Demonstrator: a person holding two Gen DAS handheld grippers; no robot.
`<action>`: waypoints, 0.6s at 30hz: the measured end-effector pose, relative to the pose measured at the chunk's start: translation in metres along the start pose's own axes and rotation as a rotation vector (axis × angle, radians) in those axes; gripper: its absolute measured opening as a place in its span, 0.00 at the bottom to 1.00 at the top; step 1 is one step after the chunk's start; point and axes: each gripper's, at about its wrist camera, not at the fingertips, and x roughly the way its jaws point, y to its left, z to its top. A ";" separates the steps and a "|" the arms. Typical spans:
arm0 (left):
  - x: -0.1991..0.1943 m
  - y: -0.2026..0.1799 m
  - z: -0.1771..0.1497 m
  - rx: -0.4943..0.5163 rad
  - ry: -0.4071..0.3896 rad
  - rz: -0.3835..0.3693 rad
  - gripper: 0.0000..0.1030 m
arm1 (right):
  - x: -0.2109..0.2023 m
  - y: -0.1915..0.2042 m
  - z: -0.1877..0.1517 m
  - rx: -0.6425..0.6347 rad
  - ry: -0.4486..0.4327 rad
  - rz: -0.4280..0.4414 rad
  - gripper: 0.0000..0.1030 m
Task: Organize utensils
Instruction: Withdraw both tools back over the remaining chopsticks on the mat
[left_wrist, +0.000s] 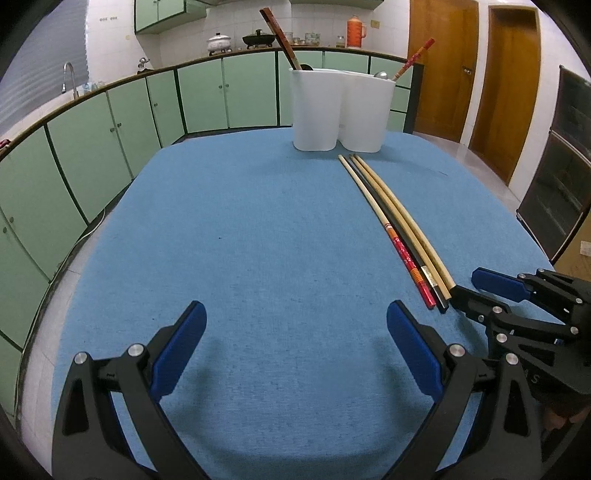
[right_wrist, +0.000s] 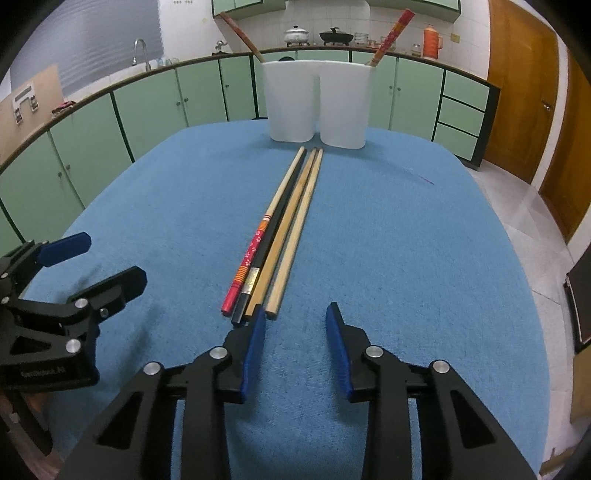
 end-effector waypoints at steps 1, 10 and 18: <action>0.000 -0.001 0.000 0.001 0.000 0.000 0.92 | 0.000 -0.001 0.000 0.006 0.000 -0.002 0.28; 0.001 -0.007 0.000 0.008 0.008 -0.003 0.92 | -0.005 -0.018 0.000 0.058 -0.016 0.016 0.27; 0.002 -0.009 0.002 0.011 0.011 -0.008 0.92 | 0.002 -0.010 0.003 0.043 0.005 0.007 0.19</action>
